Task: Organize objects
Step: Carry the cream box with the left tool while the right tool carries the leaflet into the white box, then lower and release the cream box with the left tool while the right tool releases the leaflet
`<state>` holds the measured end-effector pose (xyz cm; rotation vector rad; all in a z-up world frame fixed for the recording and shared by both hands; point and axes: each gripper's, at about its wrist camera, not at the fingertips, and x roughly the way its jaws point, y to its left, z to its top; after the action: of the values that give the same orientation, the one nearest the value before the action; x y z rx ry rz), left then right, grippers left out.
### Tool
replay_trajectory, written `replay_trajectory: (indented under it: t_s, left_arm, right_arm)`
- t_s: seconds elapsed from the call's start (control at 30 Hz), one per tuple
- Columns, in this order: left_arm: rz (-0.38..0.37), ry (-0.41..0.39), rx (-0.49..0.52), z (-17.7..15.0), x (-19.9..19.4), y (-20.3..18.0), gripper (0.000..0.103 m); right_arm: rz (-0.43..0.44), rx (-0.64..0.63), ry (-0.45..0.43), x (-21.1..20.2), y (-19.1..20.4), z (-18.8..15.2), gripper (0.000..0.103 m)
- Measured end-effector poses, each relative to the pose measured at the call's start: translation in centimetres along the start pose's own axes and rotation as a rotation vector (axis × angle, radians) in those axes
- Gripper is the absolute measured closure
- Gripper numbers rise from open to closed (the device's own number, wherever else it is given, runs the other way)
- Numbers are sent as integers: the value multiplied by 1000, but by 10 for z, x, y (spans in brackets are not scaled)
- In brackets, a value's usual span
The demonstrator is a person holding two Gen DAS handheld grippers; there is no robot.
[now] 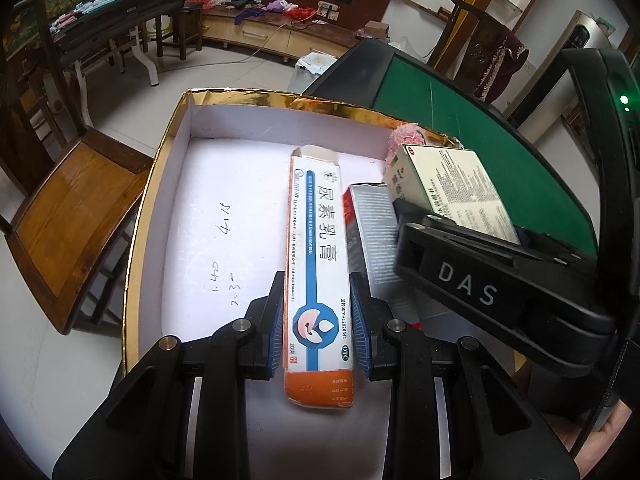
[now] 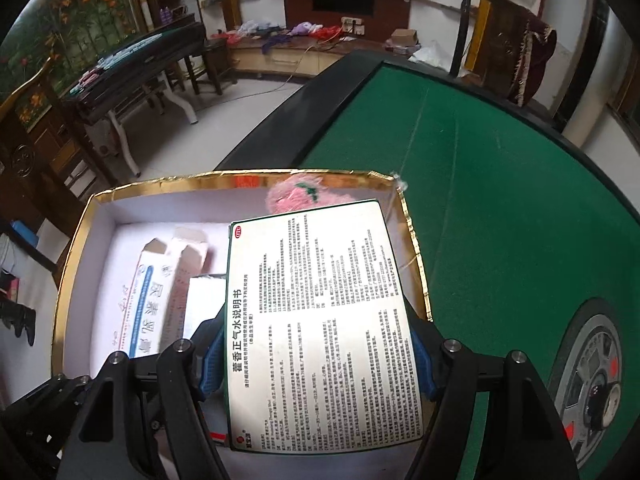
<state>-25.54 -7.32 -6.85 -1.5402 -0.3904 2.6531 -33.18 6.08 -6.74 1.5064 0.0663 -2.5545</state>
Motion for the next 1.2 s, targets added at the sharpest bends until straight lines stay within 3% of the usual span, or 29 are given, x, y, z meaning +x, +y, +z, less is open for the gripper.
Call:
replay_trajectory:
  t_s: [0.7,1.2]
  left_arm:
    - [-1,-1,19,-3,0,-2,74]
    - [-15,-7,23,-3,-2,-6,74]
  right_arm:
    - [65,92,35,2,-13,0,30]
    - [51,61,-15,-16,-6,-1,29]
